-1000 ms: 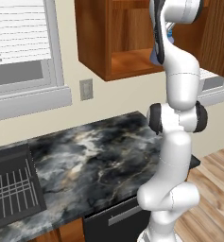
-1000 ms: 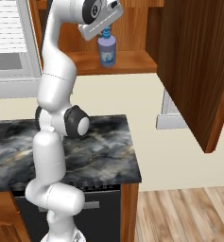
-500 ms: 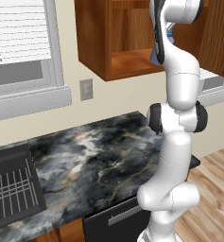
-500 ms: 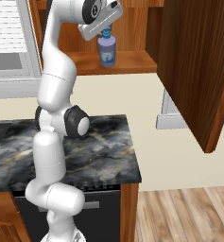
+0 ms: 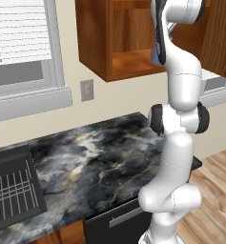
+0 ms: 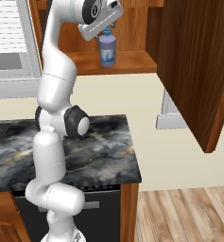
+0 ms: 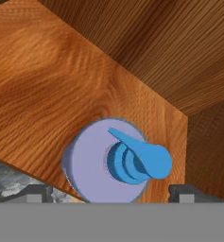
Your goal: Pick up the bar soap and soap dispenser from the sink, and place them back in the cabinet, and close the cabinet door.
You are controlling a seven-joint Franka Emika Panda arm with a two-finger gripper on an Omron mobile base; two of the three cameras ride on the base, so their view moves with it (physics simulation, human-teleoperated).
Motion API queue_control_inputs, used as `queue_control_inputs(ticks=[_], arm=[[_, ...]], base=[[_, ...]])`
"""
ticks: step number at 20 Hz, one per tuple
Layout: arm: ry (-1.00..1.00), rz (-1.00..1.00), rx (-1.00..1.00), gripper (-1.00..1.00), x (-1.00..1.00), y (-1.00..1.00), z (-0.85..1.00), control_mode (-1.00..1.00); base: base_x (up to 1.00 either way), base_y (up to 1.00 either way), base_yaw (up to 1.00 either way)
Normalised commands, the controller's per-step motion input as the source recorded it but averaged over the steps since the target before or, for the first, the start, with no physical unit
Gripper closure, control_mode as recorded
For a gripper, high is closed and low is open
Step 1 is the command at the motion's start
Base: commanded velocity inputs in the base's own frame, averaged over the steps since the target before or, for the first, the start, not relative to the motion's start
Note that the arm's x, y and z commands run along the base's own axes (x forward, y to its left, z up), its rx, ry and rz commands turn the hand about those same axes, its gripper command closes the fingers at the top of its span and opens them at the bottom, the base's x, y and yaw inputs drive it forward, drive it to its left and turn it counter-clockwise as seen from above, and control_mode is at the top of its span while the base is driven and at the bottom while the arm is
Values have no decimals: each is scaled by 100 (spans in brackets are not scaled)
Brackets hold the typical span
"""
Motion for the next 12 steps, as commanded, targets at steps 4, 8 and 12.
queue_control_inputs(ticks=[4, 8, 12], arm=[[0, 0, 0, -100, 0, 0, 0, -100], [0, 0, 0, -100, 0, 0, 0, -100], [0, 0, 0, -100, -3, 0, 0, -100]], base=[[0, 0, 0], [0, 0, 0], [0, 0, 0]])
